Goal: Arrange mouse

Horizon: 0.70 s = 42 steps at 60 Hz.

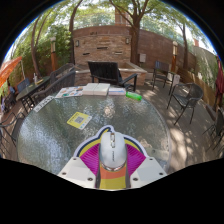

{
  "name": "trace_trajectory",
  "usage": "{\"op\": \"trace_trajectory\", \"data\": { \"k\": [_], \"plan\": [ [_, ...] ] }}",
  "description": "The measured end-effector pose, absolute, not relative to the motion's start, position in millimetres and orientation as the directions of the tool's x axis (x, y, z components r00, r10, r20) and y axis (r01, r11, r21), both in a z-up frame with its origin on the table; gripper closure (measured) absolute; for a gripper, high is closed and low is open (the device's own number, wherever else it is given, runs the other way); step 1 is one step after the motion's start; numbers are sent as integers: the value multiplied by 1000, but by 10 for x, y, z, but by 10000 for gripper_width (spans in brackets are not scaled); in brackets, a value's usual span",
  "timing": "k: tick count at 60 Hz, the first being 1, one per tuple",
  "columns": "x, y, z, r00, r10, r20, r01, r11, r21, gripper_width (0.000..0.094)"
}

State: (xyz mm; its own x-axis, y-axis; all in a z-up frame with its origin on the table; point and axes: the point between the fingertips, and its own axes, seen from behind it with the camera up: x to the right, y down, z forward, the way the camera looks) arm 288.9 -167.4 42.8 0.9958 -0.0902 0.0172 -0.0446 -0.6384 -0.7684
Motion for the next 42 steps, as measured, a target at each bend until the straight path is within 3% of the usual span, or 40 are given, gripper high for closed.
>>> {"op": "trace_trajectory", "data": {
  "k": [4,13,20,42],
  "plan": [
    [2924,-1772,135,996,-90,4,-58,-677,-734,593],
    [2937,-1882,-118,997,-74,-16,-64,-710,-701,413],
    [2904,-1963,114,998,-67,15,-35,-687,-726,63],
    [2619,-2633,1206,987,-122,104,4,-631,-776,71]
  ]
}}
